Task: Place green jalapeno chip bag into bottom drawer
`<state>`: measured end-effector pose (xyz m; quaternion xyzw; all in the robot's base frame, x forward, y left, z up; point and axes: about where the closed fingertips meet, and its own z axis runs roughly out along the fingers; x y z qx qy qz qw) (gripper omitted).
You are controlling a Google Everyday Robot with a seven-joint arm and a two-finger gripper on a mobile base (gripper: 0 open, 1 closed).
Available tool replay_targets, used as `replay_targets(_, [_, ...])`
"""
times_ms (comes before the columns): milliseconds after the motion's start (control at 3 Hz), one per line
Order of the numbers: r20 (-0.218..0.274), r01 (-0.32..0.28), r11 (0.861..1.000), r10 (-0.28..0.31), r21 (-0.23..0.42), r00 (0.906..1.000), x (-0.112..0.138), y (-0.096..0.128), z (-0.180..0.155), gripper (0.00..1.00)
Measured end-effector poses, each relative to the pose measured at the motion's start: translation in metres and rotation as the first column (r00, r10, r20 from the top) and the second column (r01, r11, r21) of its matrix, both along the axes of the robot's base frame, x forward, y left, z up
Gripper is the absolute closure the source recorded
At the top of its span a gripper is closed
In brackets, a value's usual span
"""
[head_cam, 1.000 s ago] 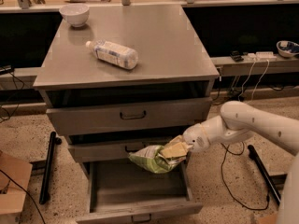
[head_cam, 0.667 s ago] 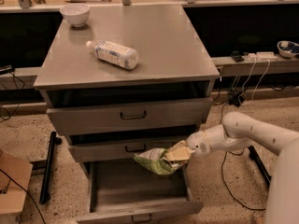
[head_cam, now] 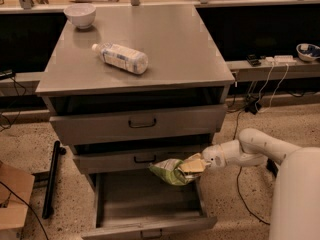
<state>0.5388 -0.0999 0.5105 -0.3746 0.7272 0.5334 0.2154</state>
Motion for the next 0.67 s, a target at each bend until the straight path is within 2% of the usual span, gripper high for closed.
replay_targets(333, [-0.065,0.020,0.999,-0.023,-0.049,0.9976,-0.003,0.005,-0.051,1.00])
replay_targets(667, [-0.124,0.053,0.994,-0.065,-0.095,0.9902,-0.008,0.005,-0.102,1.00])
